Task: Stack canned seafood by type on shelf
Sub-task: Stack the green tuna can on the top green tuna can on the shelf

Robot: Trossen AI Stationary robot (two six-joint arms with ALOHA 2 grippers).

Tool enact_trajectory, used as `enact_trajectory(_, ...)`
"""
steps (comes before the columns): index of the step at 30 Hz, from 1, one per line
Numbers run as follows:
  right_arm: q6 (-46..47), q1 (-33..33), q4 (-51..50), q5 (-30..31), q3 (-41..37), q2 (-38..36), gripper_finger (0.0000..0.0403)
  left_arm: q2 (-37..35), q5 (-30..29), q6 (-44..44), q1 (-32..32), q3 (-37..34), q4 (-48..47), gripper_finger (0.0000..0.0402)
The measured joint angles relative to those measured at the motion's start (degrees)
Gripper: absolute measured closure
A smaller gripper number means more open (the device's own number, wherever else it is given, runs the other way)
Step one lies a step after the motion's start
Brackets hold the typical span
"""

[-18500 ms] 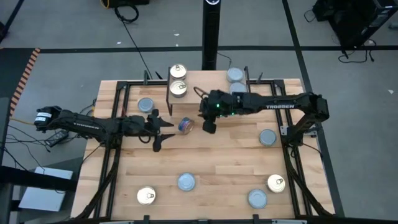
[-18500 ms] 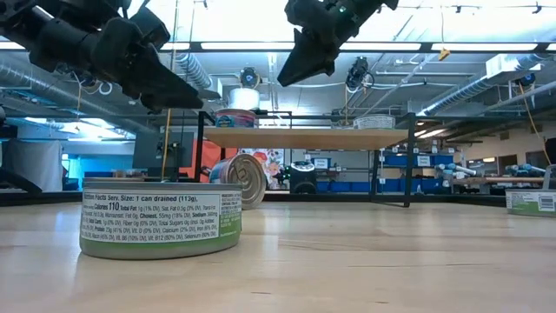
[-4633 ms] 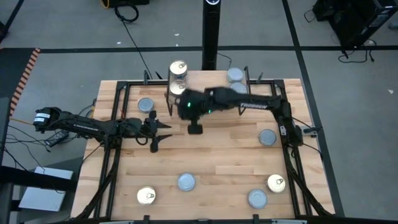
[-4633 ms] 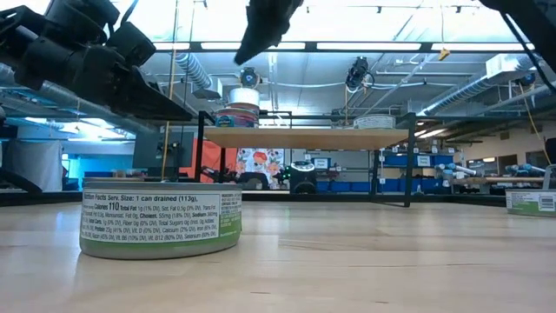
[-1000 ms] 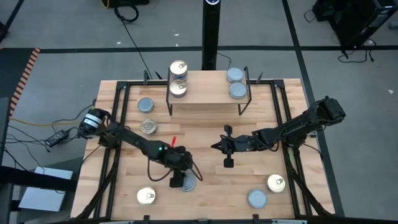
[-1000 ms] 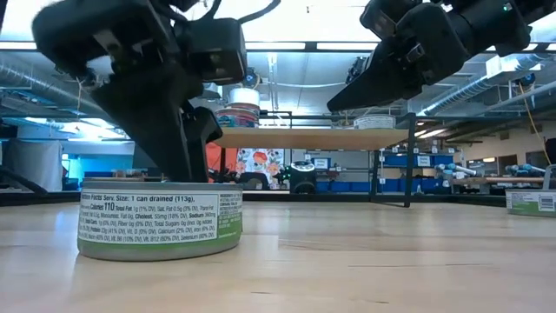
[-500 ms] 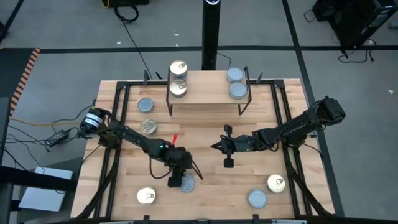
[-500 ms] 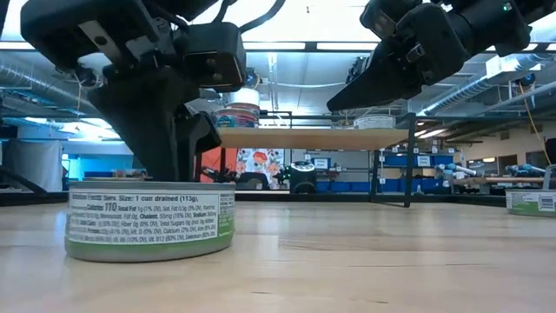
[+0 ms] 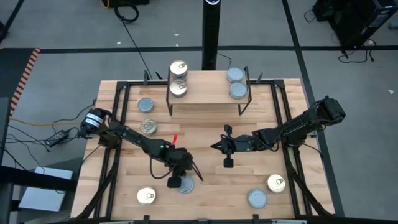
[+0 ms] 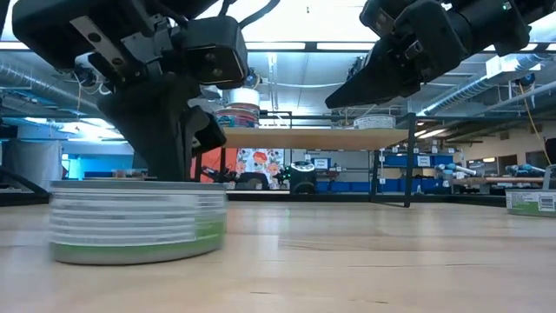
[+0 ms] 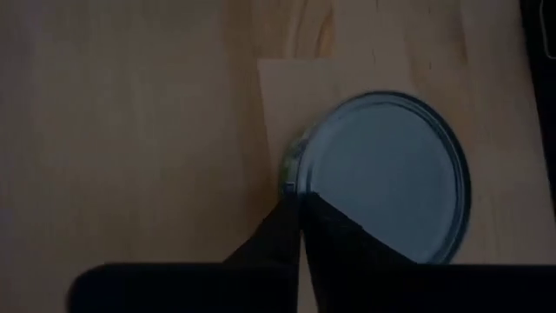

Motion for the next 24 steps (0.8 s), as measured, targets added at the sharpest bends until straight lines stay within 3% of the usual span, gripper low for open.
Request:
enact_trajectory(17,1.35,0.00,1.55,-0.01,-0.02,0.00,0.0376,-0.63,-15.13,7.99,0.75,11.27,-19.37,0.0398)
enact_trajectory(24,10.86,-0.54,-0.29,-0.48,-0.02,0.00,0.0367,-0.97,-22.74,8.96,0.67,13.31,-22.18,0.0398)
